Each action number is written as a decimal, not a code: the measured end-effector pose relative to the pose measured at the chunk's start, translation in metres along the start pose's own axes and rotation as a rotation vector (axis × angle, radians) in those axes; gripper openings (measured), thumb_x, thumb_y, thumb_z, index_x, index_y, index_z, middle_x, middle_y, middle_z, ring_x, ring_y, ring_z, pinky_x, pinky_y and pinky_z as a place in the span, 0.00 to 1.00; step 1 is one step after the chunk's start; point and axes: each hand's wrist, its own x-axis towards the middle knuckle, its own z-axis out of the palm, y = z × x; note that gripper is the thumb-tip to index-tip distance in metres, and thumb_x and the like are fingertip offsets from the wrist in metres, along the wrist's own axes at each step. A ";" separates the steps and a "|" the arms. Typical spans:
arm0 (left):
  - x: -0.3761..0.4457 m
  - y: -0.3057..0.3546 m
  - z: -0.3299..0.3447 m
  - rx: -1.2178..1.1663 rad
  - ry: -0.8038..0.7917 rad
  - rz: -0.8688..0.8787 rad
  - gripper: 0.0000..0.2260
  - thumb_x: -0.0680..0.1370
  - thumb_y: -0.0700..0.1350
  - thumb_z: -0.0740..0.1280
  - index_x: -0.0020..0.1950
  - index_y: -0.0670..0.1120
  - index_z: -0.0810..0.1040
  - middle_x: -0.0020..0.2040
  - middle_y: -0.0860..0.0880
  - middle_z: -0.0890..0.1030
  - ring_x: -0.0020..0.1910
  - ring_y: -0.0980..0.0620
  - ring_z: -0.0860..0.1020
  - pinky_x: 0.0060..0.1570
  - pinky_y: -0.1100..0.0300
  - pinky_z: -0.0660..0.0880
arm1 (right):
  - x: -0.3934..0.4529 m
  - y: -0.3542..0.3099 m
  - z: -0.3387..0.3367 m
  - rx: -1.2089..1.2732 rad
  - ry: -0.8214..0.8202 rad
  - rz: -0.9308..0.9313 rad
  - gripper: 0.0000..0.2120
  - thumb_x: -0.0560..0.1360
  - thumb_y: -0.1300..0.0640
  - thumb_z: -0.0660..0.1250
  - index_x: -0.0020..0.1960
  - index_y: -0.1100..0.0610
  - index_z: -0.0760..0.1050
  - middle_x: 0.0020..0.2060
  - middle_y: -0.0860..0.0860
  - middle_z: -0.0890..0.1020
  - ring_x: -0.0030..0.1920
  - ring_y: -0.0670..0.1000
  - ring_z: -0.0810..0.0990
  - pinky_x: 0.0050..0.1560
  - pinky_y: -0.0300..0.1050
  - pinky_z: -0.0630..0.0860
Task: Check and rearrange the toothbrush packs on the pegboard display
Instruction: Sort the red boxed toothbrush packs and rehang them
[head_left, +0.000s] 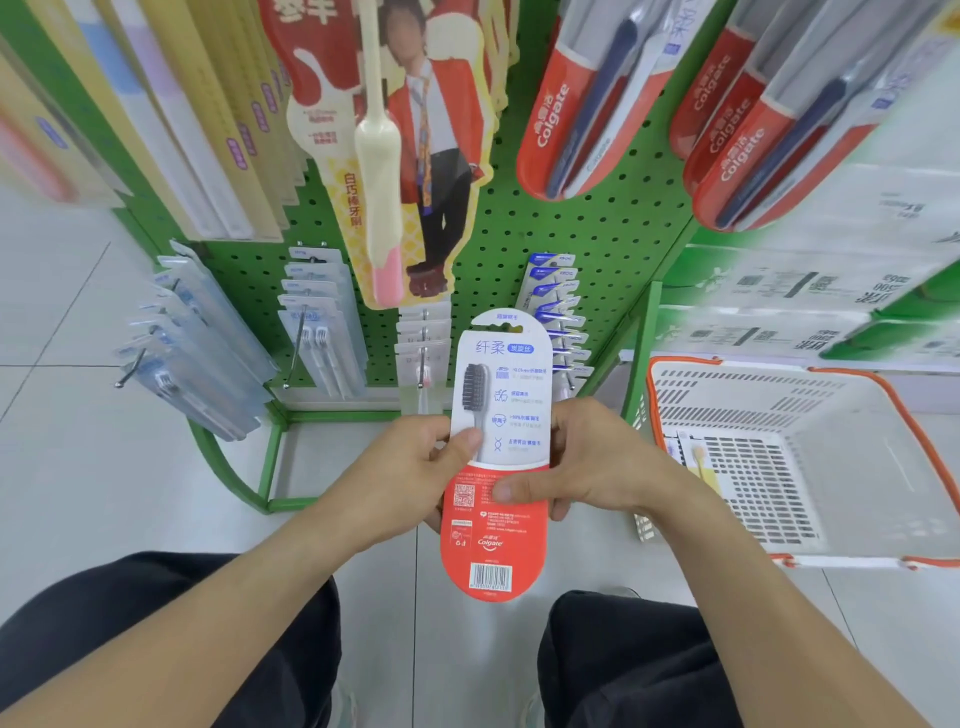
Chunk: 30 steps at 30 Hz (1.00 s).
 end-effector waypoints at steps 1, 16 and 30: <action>0.001 -0.001 0.000 0.009 -0.003 0.004 0.13 0.83 0.52 0.61 0.58 0.46 0.80 0.44 0.46 0.86 0.40 0.47 0.86 0.41 0.45 0.84 | 0.000 0.000 0.000 0.006 0.026 0.004 0.16 0.67 0.61 0.81 0.54 0.57 0.83 0.43 0.52 0.88 0.43 0.60 0.86 0.34 0.47 0.82; 0.003 -0.001 0.005 -0.138 0.075 0.053 0.07 0.80 0.41 0.69 0.57 0.47 0.76 0.47 0.48 0.87 0.42 0.47 0.87 0.40 0.47 0.84 | 0.000 0.002 -0.004 -0.019 0.052 0.012 0.08 0.77 0.51 0.72 0.51 0.54 0.84 0.40 0.52 0.87 0.34 0.53 0.84 0.31 0.46 0.82; 0.007 -0.005 0.001 0.041 0.175 0.062 0.17 0.80 0.54 0.65 0.44 0.42 0.83 0.40 0.49 0.87 0.37 0.55 0.84 0.40 0.54 0.81 | 0.006 0.000 -0.001 0.140 0.106 -0.033 0.19 0.75 0.57 0.74 0.58 0.53 0.67 0.37 0.57 0.86 0.29 0.54 0.81 0.22 0.44 0.76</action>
